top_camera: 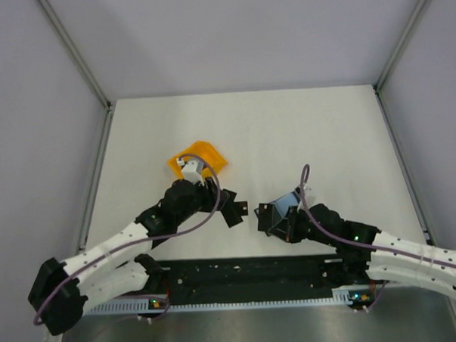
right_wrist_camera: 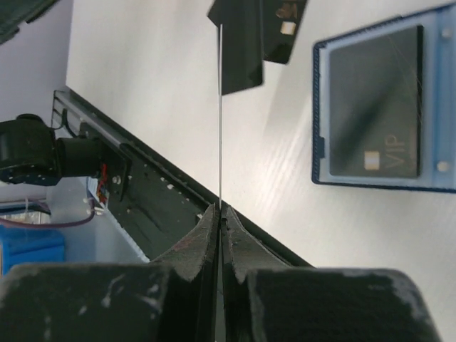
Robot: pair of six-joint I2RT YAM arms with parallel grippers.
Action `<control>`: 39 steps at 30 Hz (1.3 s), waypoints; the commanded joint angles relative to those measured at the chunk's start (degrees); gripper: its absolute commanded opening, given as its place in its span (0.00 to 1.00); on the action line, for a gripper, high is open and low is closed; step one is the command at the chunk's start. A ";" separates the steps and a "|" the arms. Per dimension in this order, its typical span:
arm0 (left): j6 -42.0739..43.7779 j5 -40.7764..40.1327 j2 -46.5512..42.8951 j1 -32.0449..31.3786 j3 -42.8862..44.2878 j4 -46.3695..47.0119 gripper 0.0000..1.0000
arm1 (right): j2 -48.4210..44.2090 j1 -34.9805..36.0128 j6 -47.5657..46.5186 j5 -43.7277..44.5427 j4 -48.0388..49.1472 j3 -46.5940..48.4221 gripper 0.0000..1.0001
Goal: Put the credit cards into the card holder
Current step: Pick up the credit card at the corner of the board.
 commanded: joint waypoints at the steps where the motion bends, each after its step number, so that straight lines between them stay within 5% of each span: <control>1: -0.42 5.81 -11.85 0.04 1.99 2.05 0.55 | -1.12 0.40 -6.76 -1.29 4.56 5.65 0.00; 4: -2.52 12.31 -16.60 0.04 0.41 4.51 0.65 | 0.46 -1.09 -8.43 -6.81 8.87 7.58 0.00; 12: -6.92 21.11 -23.64 0.13 -3.20 8.47 0.69 | 3.45 -10.14 -2.99 -24.93 28.72 5.75 0.00; 23: -15.18 30.52 -22.77 0.13 -6.63 22.96 0.69 | 5.83 -10.85 -0.17 -31.27 35.33 5.48 0.00; 30: -16.85 33.41 -20.31 0.13 -6.72 27.62 0.47 | 7.14 -10.85 0.70 -32.59 36.04 5.56 0.00; 36: -17.47 37.46 -17.85 0.04 -6.19 30.18 0.00 | 7.24 -10.85 -0.61 -30.92 32.80 7.32 0.00; 37: -17.47 37.55 -17.67 0.04 -6.28 30.01 0.00 | 6.97 -10.85 -1.31 -30.31 31.57 7.93 0.02; 39: -17.56 37.55 -17.67 0.04 -6.54 29.83 0.00 | 6.01 -10.85 -2.98 -28.64 29.28 8.81 0.23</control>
